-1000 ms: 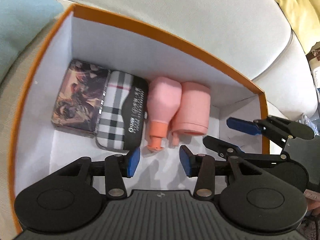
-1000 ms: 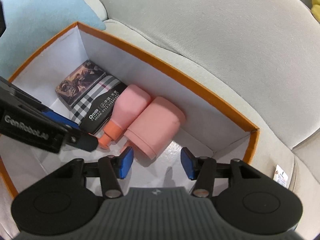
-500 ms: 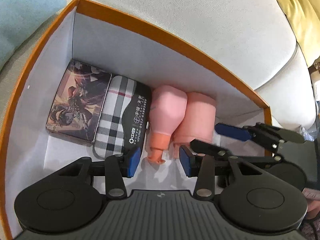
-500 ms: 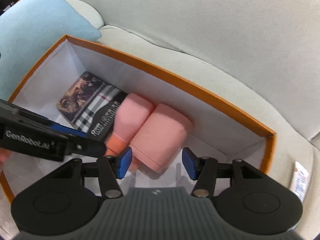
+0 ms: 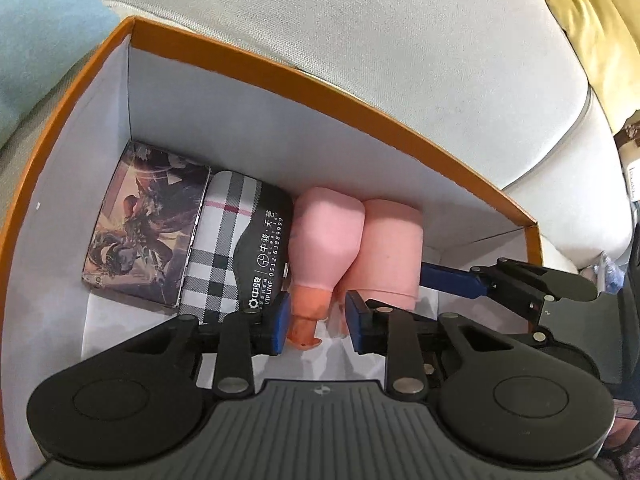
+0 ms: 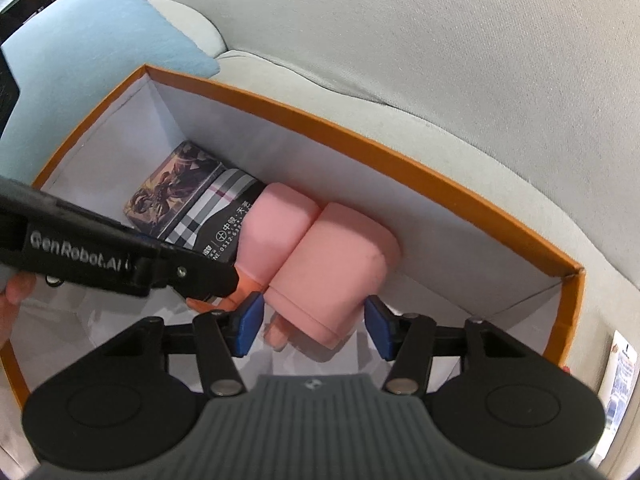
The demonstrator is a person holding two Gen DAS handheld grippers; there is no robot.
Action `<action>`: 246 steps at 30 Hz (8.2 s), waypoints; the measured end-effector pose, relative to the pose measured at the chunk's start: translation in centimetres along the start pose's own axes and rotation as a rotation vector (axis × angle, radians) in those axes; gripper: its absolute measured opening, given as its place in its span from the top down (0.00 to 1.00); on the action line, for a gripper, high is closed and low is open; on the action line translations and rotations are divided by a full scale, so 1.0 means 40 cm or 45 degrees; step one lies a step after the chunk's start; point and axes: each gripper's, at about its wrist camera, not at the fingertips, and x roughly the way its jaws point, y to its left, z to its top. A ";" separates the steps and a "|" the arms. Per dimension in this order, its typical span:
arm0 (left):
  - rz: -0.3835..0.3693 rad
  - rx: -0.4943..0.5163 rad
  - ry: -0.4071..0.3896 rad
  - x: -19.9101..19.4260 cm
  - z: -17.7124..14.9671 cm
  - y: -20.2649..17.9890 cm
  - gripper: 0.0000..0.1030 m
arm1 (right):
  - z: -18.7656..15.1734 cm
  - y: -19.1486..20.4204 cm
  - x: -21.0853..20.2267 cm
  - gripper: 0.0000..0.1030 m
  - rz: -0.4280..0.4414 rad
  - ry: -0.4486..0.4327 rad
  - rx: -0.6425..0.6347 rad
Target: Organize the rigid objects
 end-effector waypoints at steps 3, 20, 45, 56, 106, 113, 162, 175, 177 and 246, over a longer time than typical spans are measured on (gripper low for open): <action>0.014 0.041 -0.017 -0.009 -0.008 -0.020 0.68 | -0.002 0.016 0.000 0.44 -0.042 0.006 -0.028; 0.094 0.514 -0.380 -0.149 -0.158 -0.289 0.66 | -0.120 0.012 -0.252 0.35 -0.200 -0.256 0.123; -0.193 0.833 -0.081 -0.053 -0.395 -0.553 0.69 | -0.695 -0.205 -0.480 0.47 -0.439 -0.370 0.869; -0.186 0.854 0.119 0.088 -0.436 -0.622 0.69 | -0.743 -0.296 -0.432 0.47 -0.470 -0.274 0.965; -0.049 0.669 0.081 0.100 -0.481 -0.605 0.45 | -0.707 -0.341 -0.423 0.38 -0.360 -0.195 0.802; -0.118 0.603 -0.079 -0.048 -0.439 -0.571 0.45 | -0.645 -0.273 -0.475 0.38 -0.369 -0.237 0.669; -0.038 0.377 -0.045 -0.057 -0.131 -0.153 0.46 | -0.039 0.145 -0.120 0.38 -0.256 0.154 -0.919; -0.048 0.313 -0.028 -0.036 -0.139 -0.142 0.46 | -0.063 0.110 -0.003 0.38 -0.332 0.218 -1.210; -0.048 0.306 -0.022 -0.036 -0.146 -0.152 0.46 | -0.060 0.104 0.005 0.38 -0.333 0.216 -1.198; -0.039 0.274 -0.001 0.083 -0.134 -0.253 0.76 | -0.293 -0.056 -0.284 0.33 -0.468 -0.258 0.298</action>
